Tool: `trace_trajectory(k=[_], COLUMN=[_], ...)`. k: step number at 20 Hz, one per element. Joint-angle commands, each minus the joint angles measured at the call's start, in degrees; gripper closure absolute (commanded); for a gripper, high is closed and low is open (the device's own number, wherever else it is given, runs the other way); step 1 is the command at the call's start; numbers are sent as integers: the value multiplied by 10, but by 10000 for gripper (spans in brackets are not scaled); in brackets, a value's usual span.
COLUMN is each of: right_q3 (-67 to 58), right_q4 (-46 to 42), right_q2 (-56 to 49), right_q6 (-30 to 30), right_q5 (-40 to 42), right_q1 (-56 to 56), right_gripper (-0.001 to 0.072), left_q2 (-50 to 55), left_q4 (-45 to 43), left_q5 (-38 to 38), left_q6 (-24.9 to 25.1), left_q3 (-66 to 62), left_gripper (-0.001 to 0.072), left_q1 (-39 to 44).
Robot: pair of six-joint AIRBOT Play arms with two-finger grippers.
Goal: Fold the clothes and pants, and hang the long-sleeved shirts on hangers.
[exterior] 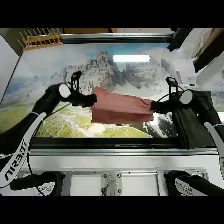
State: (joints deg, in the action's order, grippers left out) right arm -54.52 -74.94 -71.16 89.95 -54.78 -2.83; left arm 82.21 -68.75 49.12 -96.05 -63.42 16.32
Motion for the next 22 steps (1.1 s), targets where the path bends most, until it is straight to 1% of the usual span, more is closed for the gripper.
trace_trajectory(k=[1, 3, 5, 8, 11, 12, 13, 14, 17, 20, 21, 22], right_q3=[63, 74, 79, 80, 80, 80, 78, 74, 39, 28, 29, 32], right_q4=[-13, -10, -7, 6, 43, 60, 77, 82, 76, 76, 80, 86], right_q2=[-1, -6, -8, -8, -7, -7, -6, -1, 42, 88, 87, 79], right_q6=[0, 0, 0, 0, 0, 0, 0, 0, -2, -9, -23, -35], right_q5=[70, 68, 68, 65, 62, 63, 60, 51, -20, -66, -82, -94], right_q1=[-19, -34, -51, -68, -69, -69, -69, -68, -36, 58, 93, 129], right_gripper=[705, 705, 704, 701, 686, 524, 232, 44, 44, 44, 44, 44], left_q2=[-20, -20, -20, -19, -19, -21, -28, -43, -120, -187, -203, -216], left_q4=[-1, -2, -2, -2, -1, -1, -1, -2, -2, -2, 0, -1], left_q5=[-100, -131, -142, -142, -115, -104, -98, -93, -50, -5, -4, -7], left_q6=[2, 2, 2, 2, 2, 2, 2, 2, 2, 2, 0, 0], left_q3=[115, 139, 148, 149, 149, 148, 148, 148, 148, 148, 148, 148], left_gripper=[701, 701, 701, 701, 698, 502, 268, 188, 189, 190, 233, 389], left_q1=[27, 37, 37, 25, 10, 4, -2, -10, -46, -64, -59, -49])
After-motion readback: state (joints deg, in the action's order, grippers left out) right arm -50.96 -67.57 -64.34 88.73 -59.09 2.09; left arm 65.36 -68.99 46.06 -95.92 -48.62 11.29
